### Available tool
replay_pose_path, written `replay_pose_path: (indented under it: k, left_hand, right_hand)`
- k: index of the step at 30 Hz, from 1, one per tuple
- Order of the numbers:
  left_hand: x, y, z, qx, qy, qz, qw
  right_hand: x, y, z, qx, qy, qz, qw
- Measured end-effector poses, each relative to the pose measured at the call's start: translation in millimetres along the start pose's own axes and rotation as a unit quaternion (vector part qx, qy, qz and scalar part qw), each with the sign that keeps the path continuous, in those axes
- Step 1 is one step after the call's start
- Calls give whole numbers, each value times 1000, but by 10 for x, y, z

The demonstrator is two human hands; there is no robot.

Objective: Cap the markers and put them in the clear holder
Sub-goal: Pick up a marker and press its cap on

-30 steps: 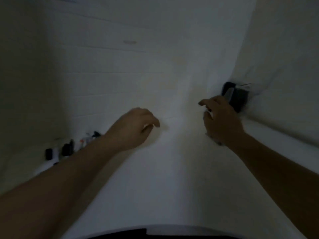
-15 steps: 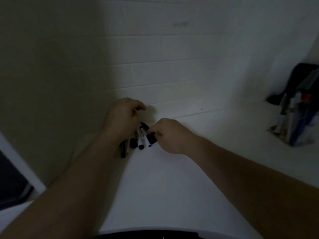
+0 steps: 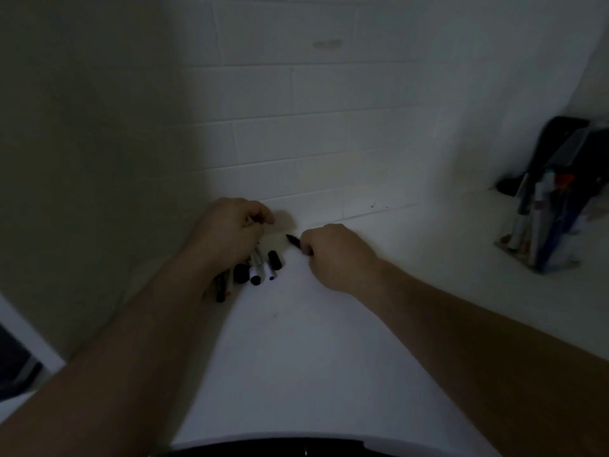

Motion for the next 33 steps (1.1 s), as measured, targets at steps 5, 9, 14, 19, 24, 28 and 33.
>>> replay_pose_path:
  k: [5, 9, 14, 19, 24, 28, 33]
  left_hand:
    - [-170, 75, -129, 158, -34, -48, 986]
    - [-178, 99, -179, 195, -65, -41, 978]
    - [-177, 68, -248, 204, -27, -43, 978]
    - [-280, -14, -263, 48, 39, -56, 996]
    - [-591, 45, -366, 35, 43, -119, 991]
    - [-666, 69, -399, 16, 87, -82, 993]
    - [-686, 85, -434, 3, 115, -52, 992]
  right_hand:
    - [-578, 226, 227, -46, -19, -57, 997]
    - [-959, 435, 301, -73, -32, -110, 991]
    - [-1082, 531, 277, -116, -99, -112, 982]
    - [-1126, 550, 319, -148, -150, -86, 974]
    - [-1058, 606, 438, -204, -126, -32, 970]
    - [-945, 681, 502, -196, -81, -1, 977]
    - [-796, 708, 475, -180, -81, 16, 980]
Point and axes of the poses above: each hand's wrist, its own y-axis away from the middle knuckle, its own z-axis out of the back of the hand, x = y × z, the point moved 5 cm from there along -y, towards the middle knuckle, and after that the axes turned 6 degrees about -z, right-handed, at the moved point
